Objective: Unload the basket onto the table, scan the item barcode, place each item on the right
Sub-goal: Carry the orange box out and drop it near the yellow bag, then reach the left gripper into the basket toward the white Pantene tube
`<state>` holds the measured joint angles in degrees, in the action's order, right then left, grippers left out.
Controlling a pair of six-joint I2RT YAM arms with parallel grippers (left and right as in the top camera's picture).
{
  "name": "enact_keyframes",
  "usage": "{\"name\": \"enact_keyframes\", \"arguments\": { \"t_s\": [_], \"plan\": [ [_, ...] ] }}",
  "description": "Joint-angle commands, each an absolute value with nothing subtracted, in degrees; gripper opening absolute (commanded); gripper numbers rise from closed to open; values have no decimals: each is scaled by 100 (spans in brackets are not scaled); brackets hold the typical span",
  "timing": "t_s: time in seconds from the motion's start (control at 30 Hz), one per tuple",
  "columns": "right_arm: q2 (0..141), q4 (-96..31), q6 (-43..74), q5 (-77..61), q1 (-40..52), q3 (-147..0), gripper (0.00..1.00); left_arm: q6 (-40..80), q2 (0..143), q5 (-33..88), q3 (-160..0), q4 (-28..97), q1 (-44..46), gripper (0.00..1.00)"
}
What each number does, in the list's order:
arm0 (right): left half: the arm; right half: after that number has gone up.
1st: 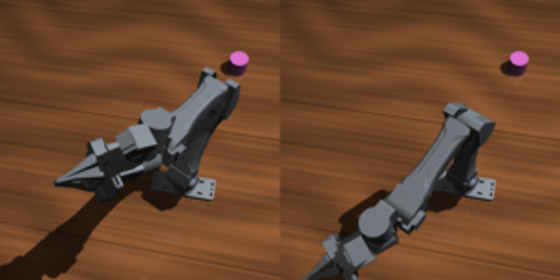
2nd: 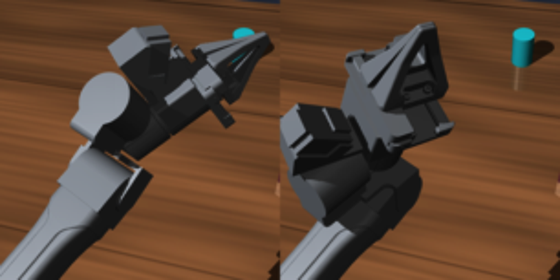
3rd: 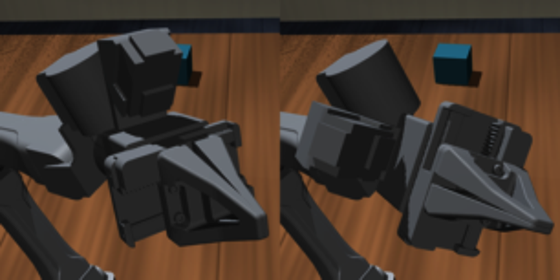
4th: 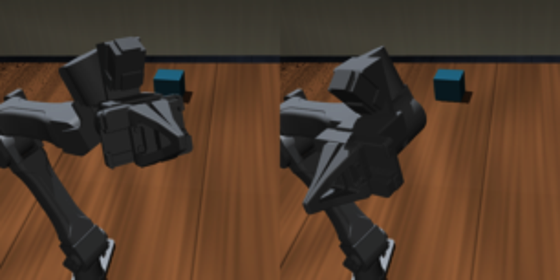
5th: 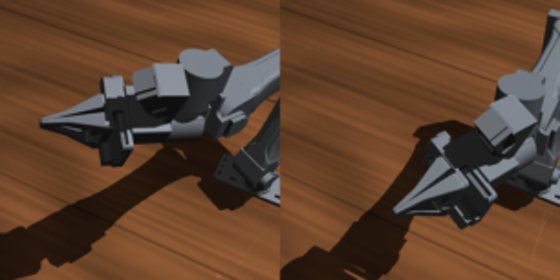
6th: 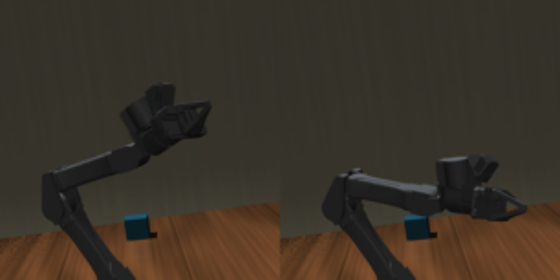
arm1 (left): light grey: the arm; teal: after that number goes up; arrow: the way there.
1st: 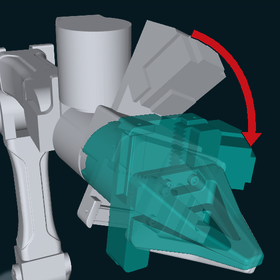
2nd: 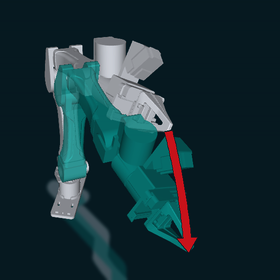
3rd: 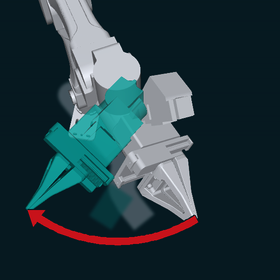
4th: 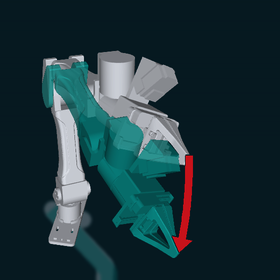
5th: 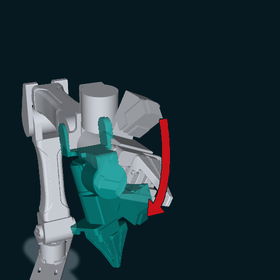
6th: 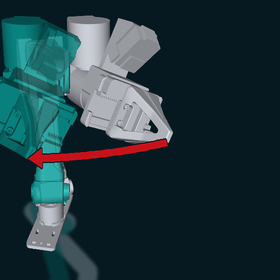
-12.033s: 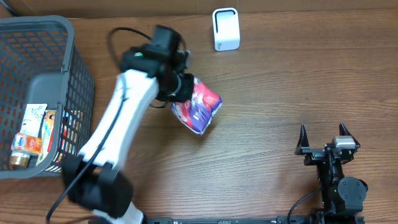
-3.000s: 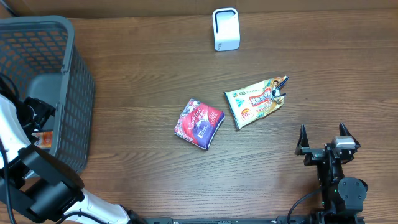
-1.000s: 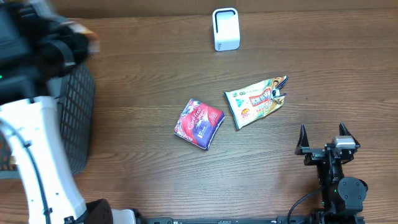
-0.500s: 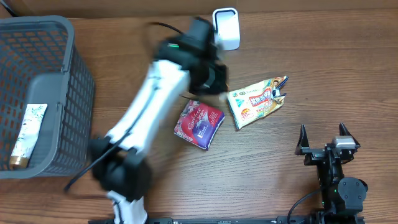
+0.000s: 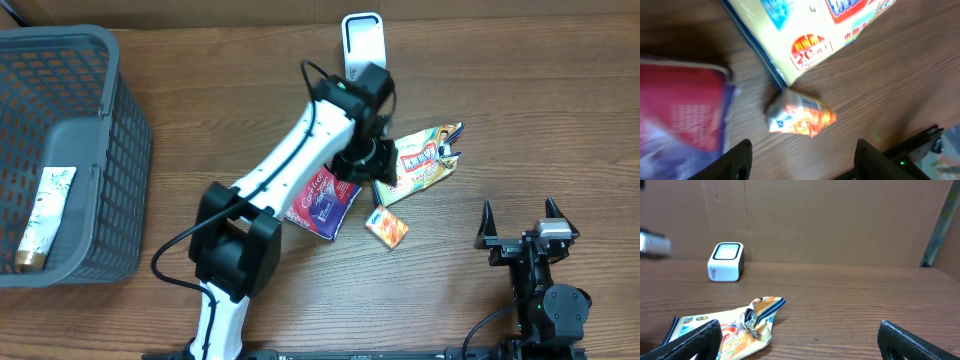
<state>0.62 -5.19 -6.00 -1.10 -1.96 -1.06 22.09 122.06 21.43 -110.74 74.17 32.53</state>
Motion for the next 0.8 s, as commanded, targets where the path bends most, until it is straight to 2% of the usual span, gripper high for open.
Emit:
{"name": "enact_keyframes", "arguments": {
  "t_s": [0.0,0.13,0.27,0.33,0.5,0.67,0.77],
  "plan": [
    [16,-484,-580,-95,-222,-47,100,2008,11944,1846,-12272,7909,2888,58],
    [16,-484,-580,-95,-222,-47,100,1949,11806,864,-14014,8842,2545,61],
    [16,-484,-580,-95,-222,-47,100,1977,11605,108,-15445,9428,2078,78],
    [16,-482,-580,-95,-222,-47,100,1927,11367,-521,-16219,9682,1441,84],
    [16,-484,-580,-95,-222,-47,100,1841,10888,-1304,-16333,9679,-62,84],
    [16,-484,-580,-95,-222,-47,100,1839,10864,-1372,-16151,9679,-1839,90],
    [16,-484,-580,-95,-222,-47,100,1839,10868,-1389,-15666,9679,-2574,91]
  ]
}}
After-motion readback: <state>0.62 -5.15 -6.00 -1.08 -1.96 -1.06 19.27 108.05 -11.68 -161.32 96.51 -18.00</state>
